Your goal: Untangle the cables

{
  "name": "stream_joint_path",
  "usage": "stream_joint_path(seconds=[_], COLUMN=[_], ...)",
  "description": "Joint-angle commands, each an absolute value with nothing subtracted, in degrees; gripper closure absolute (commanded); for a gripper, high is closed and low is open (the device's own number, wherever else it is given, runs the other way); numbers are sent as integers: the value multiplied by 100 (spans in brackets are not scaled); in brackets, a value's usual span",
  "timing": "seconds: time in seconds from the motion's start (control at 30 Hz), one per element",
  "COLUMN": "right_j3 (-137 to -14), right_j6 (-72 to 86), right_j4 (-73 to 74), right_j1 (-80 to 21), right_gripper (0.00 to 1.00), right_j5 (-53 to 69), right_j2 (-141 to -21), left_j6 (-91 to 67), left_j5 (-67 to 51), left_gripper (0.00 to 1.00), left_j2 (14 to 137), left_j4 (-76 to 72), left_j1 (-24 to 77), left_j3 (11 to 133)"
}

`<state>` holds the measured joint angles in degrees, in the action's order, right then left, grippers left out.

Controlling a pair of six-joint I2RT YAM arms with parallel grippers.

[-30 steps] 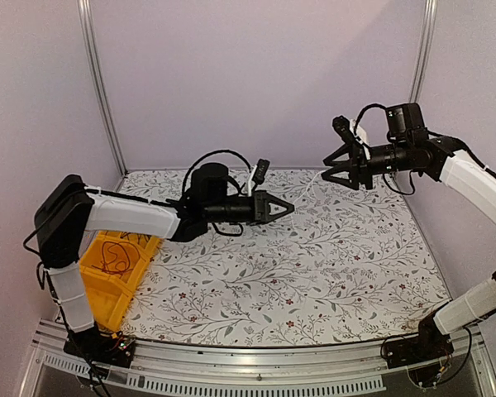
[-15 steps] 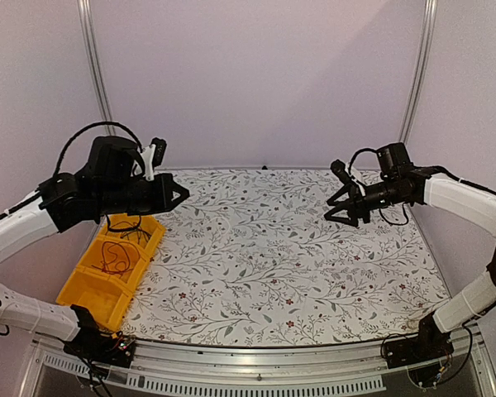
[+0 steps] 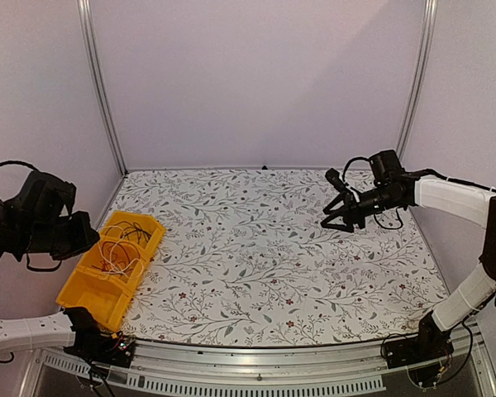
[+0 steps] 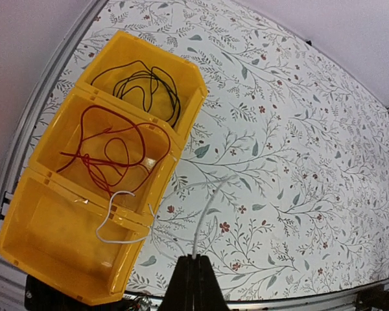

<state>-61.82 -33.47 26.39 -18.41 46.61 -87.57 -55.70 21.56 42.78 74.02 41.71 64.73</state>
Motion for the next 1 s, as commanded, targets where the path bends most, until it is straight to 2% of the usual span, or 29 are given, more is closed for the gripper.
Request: stream_joint_path(seconds=[0.0, 0.17, 0.37, 0.5, 0.73, 0.83, 0.97], right_j3=[-6133, -6138, -6548, -6647, -6629, -6554, -6538], right_j6=[-3422, -3454, -3603, -3604, -3604, -3635, -3704], right_j4=[2590, 2639, 2985, 3076, 3093, 3084, 3112], right_j1=[-1857, -1847, -2086, -2391, -2469, -2474, -2472], right_gripper=[37, 37, 38, 38, 38, 38, 38], right_j5=[4783, 4838, 5070, 4983, 5079, 5115, 5086], right_j2=[-8906, -8912, -9218, -9418, -9435, -9448, -9442], left_j6=[-5850, -6238, -5786, -5473, -5758, -5817, -5827], left_j5=[2037, 1980, 2198, 1994, 2342, 2422, 2428], left_gripper=[100, 100, 100, 100, 100, 100, 95], left_j2=[4054, 4000, 4269, 4586, 4715, 5137, 5833], left_j4=[7971, 7954, 7967, 7962, 7945, 7928, 7945], left_j1=[3884, 3581, 3266, 2640, 2525, 2521, 2503], left_j3=[6221, 5673, 5766, 4938, 4755, 4721, 4721])
